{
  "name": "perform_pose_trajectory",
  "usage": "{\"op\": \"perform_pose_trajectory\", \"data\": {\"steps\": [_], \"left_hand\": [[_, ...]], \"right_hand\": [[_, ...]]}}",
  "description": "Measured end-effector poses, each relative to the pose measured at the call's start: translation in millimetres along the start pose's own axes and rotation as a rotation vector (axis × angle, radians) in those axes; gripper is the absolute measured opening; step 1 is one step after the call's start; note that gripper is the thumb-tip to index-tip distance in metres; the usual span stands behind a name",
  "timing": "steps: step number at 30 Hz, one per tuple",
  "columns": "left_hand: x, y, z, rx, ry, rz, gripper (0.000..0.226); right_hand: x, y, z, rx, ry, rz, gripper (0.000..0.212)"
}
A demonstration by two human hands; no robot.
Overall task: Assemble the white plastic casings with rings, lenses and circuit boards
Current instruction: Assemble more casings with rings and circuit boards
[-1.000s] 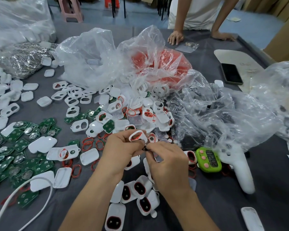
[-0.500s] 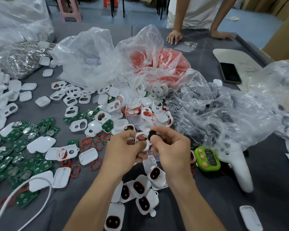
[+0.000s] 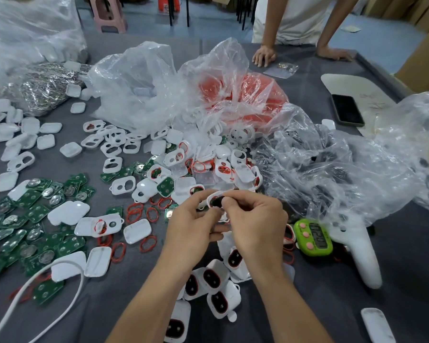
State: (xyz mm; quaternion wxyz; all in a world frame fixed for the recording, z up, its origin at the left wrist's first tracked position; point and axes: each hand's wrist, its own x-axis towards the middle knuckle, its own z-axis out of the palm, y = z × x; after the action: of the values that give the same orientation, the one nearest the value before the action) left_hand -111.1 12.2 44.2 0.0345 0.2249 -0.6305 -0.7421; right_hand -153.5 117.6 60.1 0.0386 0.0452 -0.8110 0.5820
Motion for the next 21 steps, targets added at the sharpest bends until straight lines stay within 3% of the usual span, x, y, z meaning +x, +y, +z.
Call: {"op": "perform_pose_trajectory", "data": {"steps": [7, 13, 17, 21], "left_hand": [[-4, 1, 2, -0.063, 0.131, 0.119, 0.037], [-5, -3, 0, 0.029, 0.182, 0.199, 0.039], [1, -5, -1, 0.145, 0.273, 0.246, 0.038], [10, 1, -3, 0.201, 0.268, 0.222, 0.043]], "right_hand": [[3, -7, 4, -0.111, -0.05, 0.043, 0.014], [7, -3, 8, 0.009, -0.031, 0.165, 0.015], [13, 0, 9, 0.17, -0.154, 0.282, 0.019], [18, -1, 10, 0.117, -0.246, 0.247, 0.021]]}}
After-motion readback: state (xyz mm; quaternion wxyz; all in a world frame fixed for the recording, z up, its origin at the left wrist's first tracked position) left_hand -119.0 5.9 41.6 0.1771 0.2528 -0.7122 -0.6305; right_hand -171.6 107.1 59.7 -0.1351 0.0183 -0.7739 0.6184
